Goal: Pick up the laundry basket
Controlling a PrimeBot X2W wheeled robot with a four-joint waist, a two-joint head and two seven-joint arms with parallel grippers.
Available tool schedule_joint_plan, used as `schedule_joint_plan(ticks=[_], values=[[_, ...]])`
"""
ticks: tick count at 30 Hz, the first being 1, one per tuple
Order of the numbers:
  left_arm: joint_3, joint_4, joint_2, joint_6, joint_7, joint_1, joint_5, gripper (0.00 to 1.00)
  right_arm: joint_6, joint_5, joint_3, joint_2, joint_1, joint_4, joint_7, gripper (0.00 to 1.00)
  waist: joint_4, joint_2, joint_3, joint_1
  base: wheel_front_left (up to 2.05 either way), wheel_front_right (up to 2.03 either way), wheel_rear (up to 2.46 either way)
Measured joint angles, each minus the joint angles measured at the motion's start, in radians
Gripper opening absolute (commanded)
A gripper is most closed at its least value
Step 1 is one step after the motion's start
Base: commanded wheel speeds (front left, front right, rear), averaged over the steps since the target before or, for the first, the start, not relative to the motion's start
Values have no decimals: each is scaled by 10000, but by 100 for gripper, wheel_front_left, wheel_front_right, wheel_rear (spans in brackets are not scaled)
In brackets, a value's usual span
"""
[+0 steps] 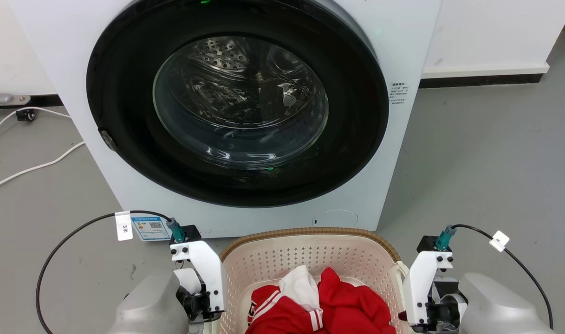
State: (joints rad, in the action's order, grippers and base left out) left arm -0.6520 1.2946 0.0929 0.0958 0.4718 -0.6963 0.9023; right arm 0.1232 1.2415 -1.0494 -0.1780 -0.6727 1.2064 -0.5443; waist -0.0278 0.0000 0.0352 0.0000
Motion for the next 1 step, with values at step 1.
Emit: schedule_joint_plan(ticks=[1], values=[[-6,0,0,0,-4,0,2,0,0,2,-10,0,0,0,0,0,3,0,0,0,0,0,0]])
